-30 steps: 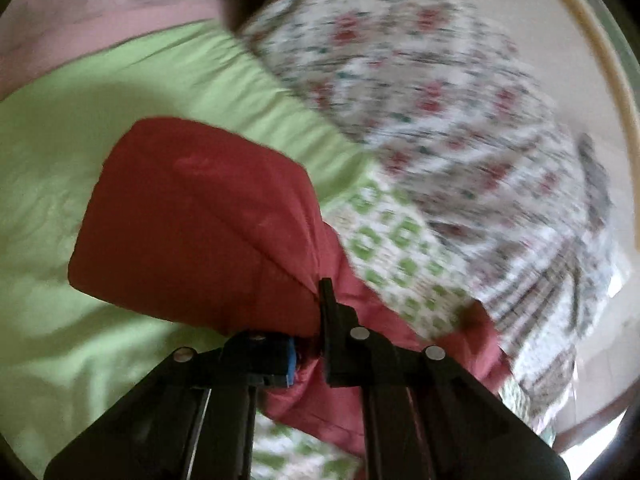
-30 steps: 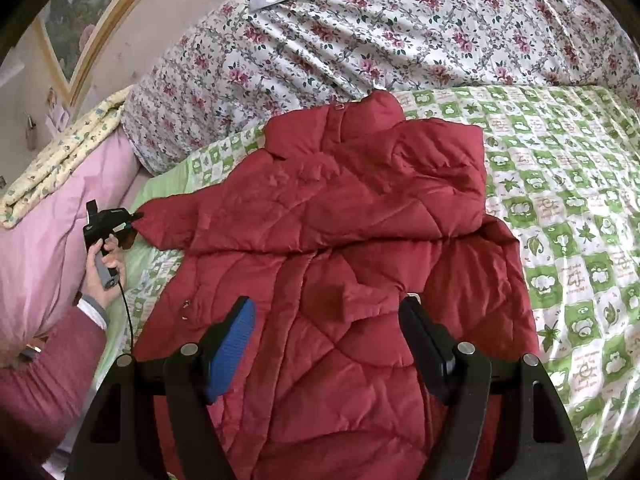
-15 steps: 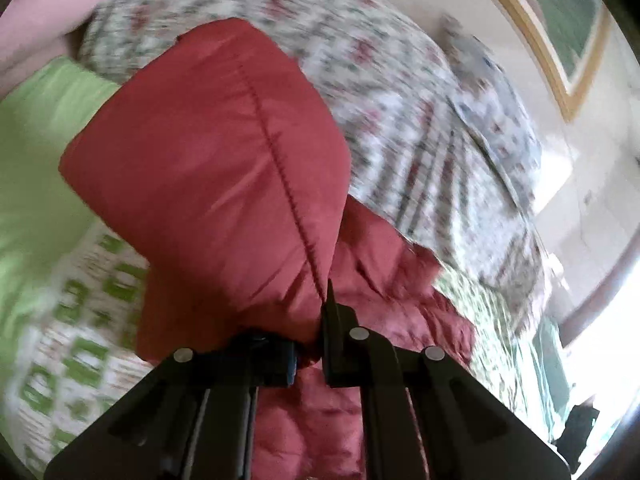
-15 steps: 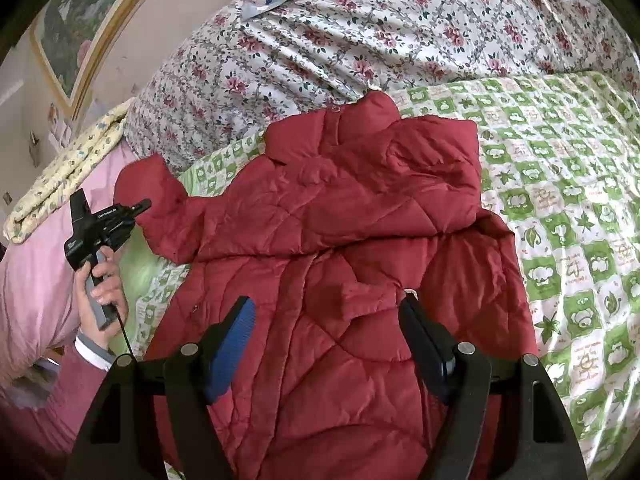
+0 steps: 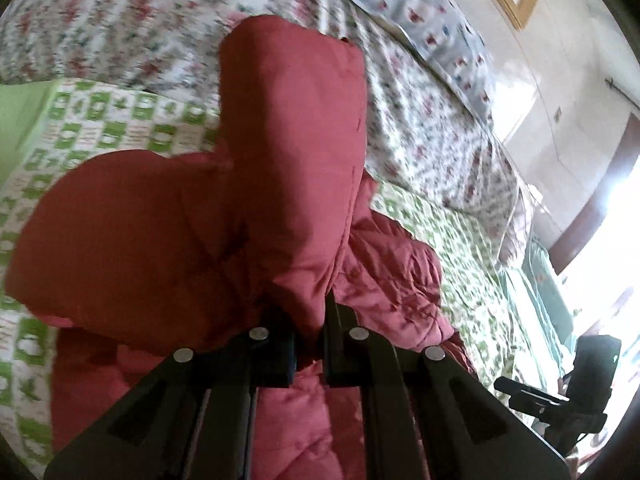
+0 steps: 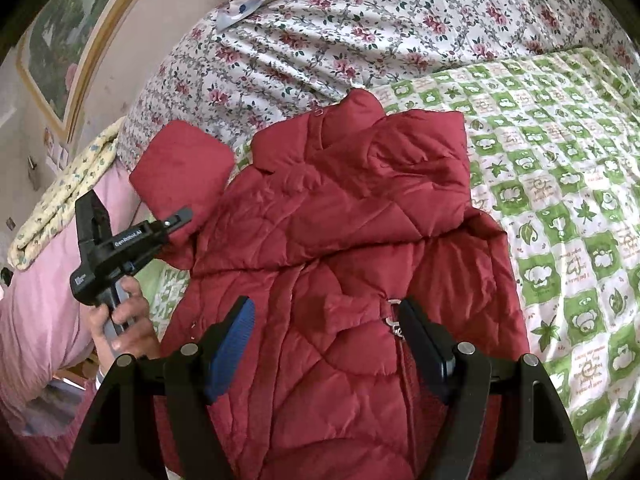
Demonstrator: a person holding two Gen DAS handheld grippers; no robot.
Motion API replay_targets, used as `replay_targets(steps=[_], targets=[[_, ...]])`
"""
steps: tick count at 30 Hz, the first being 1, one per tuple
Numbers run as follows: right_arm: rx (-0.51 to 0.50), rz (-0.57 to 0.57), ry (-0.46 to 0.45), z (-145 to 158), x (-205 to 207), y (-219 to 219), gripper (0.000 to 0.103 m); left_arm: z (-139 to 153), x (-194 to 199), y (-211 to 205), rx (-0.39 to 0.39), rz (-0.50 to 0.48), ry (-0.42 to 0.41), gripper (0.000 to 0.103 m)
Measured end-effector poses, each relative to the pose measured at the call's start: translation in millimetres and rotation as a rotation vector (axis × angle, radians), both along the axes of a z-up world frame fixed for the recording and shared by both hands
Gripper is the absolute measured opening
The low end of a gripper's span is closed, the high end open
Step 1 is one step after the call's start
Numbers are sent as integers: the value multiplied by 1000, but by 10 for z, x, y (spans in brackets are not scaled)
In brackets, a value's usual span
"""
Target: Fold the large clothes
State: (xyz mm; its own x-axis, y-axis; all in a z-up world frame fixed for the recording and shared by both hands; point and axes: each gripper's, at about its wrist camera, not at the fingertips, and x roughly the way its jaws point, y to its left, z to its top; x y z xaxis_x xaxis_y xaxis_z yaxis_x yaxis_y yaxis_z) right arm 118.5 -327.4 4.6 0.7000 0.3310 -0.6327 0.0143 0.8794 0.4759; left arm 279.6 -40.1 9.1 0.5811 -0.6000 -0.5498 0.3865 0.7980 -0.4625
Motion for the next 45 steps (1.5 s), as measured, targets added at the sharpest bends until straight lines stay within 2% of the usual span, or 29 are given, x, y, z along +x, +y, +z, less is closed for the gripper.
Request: replay_targets(steps=[14, 20, 29, 34, 36, 37, 38, 41, 45], targets=[[139, -59, -4, -144, 371, -399, 77, -478, 100, -955, 95, -116, 80, 7], [235, -46, -10, -202, 732, -491, 78, -581, 82, -1061, 110, -137, 102, 7], [379, -3, 5, -298, 1334, -405, 78, -595, 4, -1137, 172, -138, 81, 9], [373, -20, 37, -360, 1529, -373, 77, -583, -15, -1165, 187, -139, 80, 12], [371, 3, 52, -409, 1588, -336, 54, -574, -20, -1154, 184, -142, 89, 21], [342, -1, 71, -430, 1600, -313, 23, -564, -27, -1140, 179, -148, 102, 24], [311, -14, 81, -436, 1594, -308, 14, -550, -38, -1128, 175, -155, 108, 29], [289, -26, 71, -427, 1525, -355, 11, -451, -142, -1028, 154, -193, 105, 34], [232, -45, 47, -323, 1405, -459, 9, -247, -283, -741, 126, -213, 69, 34]])
